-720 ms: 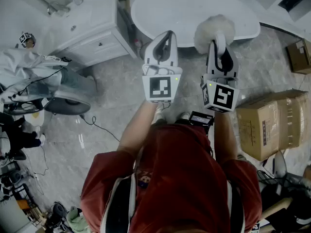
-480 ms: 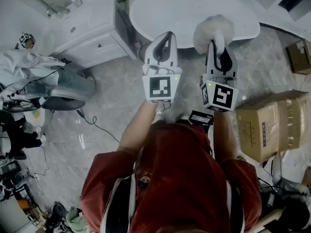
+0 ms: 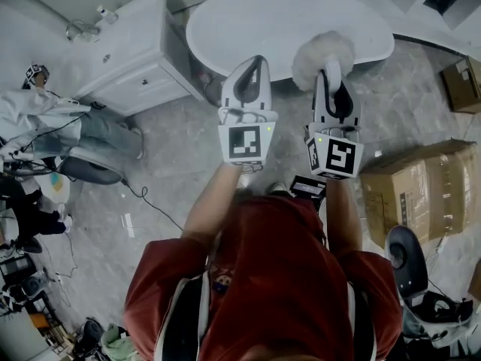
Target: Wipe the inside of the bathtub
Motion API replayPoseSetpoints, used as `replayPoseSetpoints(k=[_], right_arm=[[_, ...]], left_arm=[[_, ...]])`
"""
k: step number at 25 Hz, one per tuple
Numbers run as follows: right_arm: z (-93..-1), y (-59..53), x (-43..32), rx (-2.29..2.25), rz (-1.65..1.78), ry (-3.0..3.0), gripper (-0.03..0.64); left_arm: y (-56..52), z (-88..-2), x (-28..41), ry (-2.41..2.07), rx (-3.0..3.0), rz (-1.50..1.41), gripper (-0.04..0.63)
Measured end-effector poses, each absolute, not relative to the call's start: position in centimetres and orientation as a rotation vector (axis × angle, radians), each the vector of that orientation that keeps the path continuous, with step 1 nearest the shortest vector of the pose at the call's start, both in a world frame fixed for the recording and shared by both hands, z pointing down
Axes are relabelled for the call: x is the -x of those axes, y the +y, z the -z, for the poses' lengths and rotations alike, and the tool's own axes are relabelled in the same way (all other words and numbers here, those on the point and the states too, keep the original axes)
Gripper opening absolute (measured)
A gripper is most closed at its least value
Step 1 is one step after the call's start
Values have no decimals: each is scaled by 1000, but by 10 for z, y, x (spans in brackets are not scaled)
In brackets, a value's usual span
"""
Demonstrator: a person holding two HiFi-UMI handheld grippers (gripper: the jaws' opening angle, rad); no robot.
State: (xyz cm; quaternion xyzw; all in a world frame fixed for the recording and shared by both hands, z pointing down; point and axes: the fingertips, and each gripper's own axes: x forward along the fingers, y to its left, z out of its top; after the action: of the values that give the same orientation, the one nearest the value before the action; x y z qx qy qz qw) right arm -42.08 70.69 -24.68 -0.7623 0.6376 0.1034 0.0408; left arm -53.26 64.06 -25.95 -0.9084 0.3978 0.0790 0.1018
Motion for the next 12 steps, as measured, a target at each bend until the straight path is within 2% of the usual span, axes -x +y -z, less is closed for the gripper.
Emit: replayPoseSetpoints(k=[12], right_arm=[[221,697,343,2383,-226,1939,98]], left_arm=[[629,248,472,1199,2695,-205,15]])
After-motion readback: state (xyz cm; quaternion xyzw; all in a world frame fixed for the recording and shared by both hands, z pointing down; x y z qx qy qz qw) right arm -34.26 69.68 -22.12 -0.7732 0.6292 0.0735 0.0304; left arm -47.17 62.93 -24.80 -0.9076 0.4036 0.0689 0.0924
